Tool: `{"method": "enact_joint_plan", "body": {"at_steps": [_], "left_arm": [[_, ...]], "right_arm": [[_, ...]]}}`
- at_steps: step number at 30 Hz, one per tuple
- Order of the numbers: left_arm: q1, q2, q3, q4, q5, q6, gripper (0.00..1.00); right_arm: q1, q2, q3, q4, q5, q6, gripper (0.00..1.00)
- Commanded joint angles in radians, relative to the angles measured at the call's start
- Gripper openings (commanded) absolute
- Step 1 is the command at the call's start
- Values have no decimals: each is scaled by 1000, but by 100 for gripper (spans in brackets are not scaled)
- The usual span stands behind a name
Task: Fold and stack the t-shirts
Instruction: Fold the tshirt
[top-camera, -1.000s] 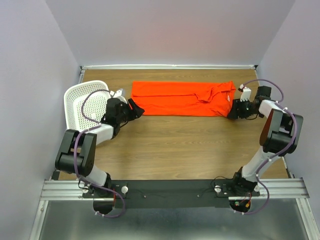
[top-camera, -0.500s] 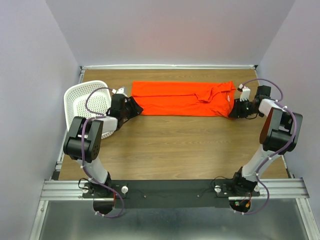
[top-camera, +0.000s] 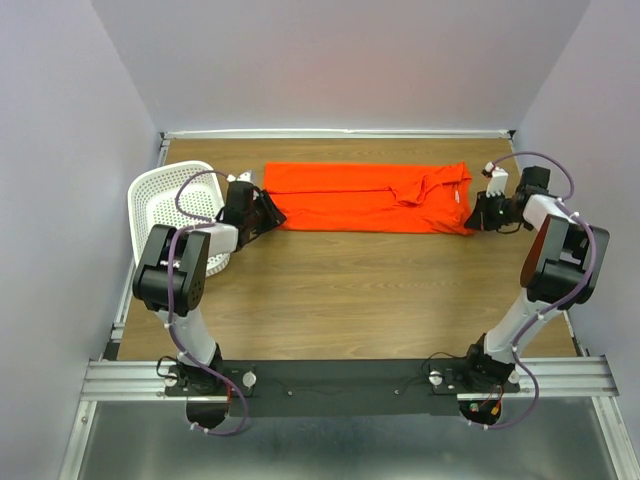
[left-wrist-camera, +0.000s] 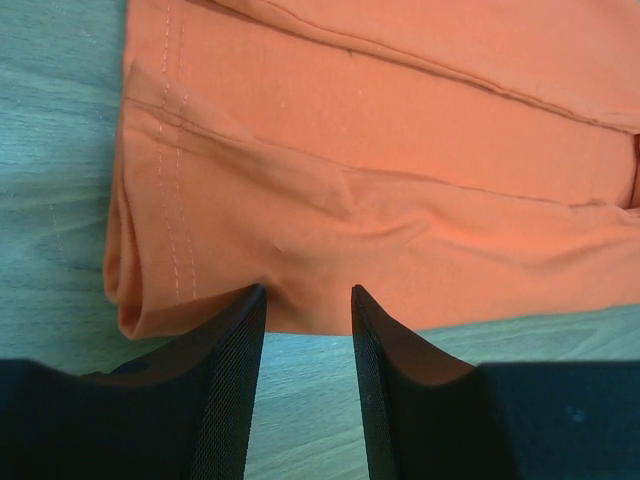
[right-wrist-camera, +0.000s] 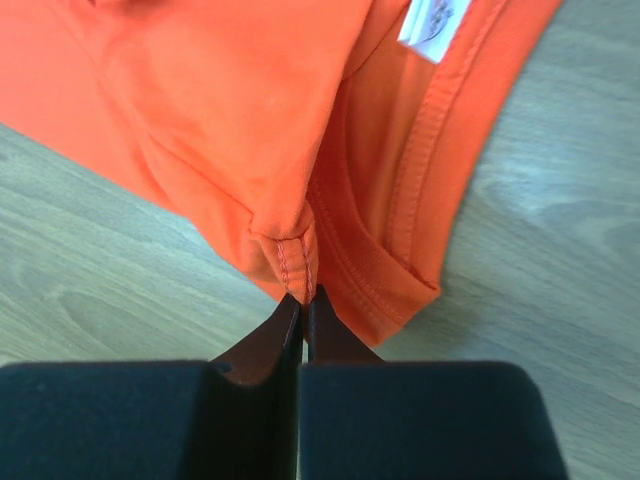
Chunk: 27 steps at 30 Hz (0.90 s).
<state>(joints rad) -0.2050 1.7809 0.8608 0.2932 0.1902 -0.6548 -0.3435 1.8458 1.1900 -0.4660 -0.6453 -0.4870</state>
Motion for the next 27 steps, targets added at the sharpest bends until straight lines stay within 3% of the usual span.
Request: {"method": "enact_joint_plan", "body": {"at_steps": [1,15,21,27], "left_arm": [[-2,21,29,-60,-24,-2,47],[-1,43,61,-91,-21,-3,47],[-1,51,70,-94,-21,0,47],[-1,58,76,-97,-20,1,47]], "right_arm": [[-20,16,45,-17,-16,11,6],[-28,122,201,-54,52,53,3],[-28,161,237,-77,91,31,16],[-28,211,269,-79,130,28,38]]}}
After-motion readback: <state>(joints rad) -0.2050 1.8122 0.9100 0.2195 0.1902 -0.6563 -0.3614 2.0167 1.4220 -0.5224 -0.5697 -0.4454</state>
